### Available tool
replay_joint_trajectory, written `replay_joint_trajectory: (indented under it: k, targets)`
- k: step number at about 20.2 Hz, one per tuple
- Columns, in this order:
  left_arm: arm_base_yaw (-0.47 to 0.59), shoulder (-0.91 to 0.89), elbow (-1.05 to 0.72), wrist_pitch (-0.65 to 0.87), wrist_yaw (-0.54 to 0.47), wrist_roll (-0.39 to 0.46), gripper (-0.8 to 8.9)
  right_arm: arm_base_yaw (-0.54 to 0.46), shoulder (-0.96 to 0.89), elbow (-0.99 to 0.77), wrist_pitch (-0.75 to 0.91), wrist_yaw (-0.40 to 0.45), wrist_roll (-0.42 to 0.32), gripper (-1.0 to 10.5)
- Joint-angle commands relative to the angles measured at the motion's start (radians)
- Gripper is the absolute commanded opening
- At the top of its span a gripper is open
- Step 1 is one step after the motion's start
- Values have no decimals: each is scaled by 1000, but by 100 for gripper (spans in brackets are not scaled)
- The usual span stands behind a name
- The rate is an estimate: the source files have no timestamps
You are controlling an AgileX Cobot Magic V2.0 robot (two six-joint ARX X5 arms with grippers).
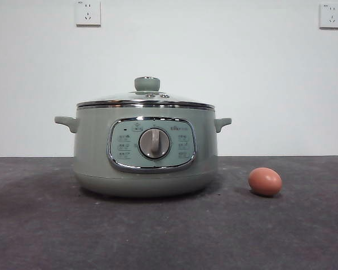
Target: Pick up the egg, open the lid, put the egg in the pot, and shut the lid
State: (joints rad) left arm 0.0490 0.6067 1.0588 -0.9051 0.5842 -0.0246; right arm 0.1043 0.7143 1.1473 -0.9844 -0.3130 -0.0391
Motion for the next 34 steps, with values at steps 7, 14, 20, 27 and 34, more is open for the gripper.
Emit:
replay_joint_trajectory:
  k: [7, 14, 20, 27, 34]
  targets:
    - [-3, 26, 3, 2, 0, 2, 656, 0, 4, 2, -12, -2, -14, 545]
    - [-9, 105, 13, 24, 0, 2, 656, 0, 19, 2, -11, -2, -14, 545]
    - [-95, 310, 160, 41, -1, 30, 656, 0, 89, 2, -11, -2, -14, 540]
    - [-311, 655, 405, 90, -160, 94, 656, 1, 167, 2, -12, -3, -14, 540]
    - [-459, 969, 611, 102, -376, 197, 656, 1, 174, 2, -13, -2, -14, 540]
